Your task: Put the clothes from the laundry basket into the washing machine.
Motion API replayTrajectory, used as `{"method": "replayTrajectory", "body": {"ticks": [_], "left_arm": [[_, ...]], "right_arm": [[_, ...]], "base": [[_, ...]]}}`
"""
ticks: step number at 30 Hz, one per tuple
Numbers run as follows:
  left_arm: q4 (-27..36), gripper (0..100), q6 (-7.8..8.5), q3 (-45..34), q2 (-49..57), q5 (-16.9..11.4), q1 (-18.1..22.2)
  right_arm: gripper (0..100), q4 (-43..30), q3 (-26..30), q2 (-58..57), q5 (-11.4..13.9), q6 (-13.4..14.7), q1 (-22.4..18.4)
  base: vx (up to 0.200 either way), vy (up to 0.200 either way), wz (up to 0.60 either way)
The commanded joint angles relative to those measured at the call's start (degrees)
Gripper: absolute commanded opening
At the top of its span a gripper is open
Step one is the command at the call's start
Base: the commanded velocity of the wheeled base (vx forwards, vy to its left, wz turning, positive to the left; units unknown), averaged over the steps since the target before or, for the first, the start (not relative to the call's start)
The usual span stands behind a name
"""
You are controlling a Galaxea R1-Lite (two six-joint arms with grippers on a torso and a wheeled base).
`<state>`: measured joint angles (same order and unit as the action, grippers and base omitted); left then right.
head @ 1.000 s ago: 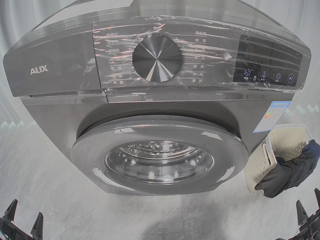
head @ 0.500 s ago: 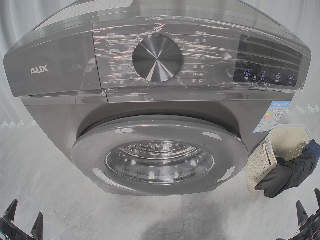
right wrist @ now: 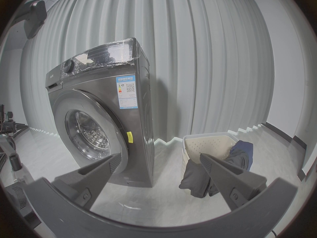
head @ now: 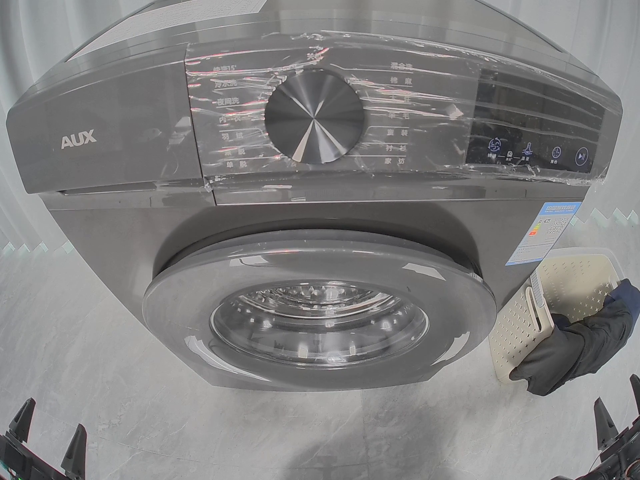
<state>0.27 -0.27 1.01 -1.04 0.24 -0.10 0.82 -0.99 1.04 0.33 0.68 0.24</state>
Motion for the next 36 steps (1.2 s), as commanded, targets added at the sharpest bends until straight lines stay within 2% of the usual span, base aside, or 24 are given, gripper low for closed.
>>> {"method": "replayTrajectory", "body": {"ticks": [1, 2, 4, 7, 11, 14, 19, 22, 25, 31, 36], "left_arm": [[0.0, 100, 0.0, -0.9, 1.0, 0.1, 0.0], [0.0, 100, 0.0, -0.9, 1.0, 0.0, 0.0], [0.0, 100, 0.0, -1.0, 1.0, 0.1, 0.0], [0.0, 100, 0.09, -0.9, 1.0, 0.1, 0.0], [0.0, 100, 0.0, -1.0, 1.0, 0.0, 0.0], [0.0, 100, 0.0, -1.0, 1.0, 0.0, 0.0], [0.0, 100, 0.0, -1.0, 1.0, 0.0, 0.0], [0.0, 100, 0.0, -0.9, 1.0, 0.0, 0.0], [0.0, 100, 0.0, -1.0, 1.0, 0.0, 0.0], [0.0, 100, -0.08, -1.0, 1.0, -0.1, 0.0], [0.0, 100, -0.08, -1.0, 1.0, -0.1, 0.0]], "right_arm": [[100, 3.1, -9.9, 1.2, 2.0, 0.4, 0.6], [100, 2.9, -13.3, 4.2, 2.7, 0.3, 0.7], [100, 2.7, -15.8, 9.8, 4.8, 0.1, 1.0], [100, 4.4, -15.4, 19.4, 9.3, -0.2, 1.5], [100, 10.3, -15.4, 32.5, 13.5, 0.1, 2.0], [100, 15.5, -15.4, 40.4, 15.6, 0.0, 4.8], [100, 20.0, -15.6, 48.6, 14.6, 0.5, 15.4], [100, 20.2, -16.9, 52.4, 12.9, 0.5, 16.6], [100, 22.5, -18.0, 57.4, 12.7, 1.6, 17.4], [100, 32.7, -18.0, 68.3, 11.9, 5.5, 19.0], [100, 40.5, -17.9, 74.8, 10.5, 5.9, 20.5]], "base": [[0.0, 0.0, 0.0], [0.0, 0.0, 0.0], [0.0, 0.0, 0.0], [0.0, 0.0, 0.0], [0.0, 0.0, 0.0], [0.0, 0.0, 0.0], [0.0, 0.0, 0.0], [0.0, 0.0, 0.0], [0.0, 0.0, 0.0], [0.0, 0.0, 0.0], [0.0, 0.0, 0.0]]}}
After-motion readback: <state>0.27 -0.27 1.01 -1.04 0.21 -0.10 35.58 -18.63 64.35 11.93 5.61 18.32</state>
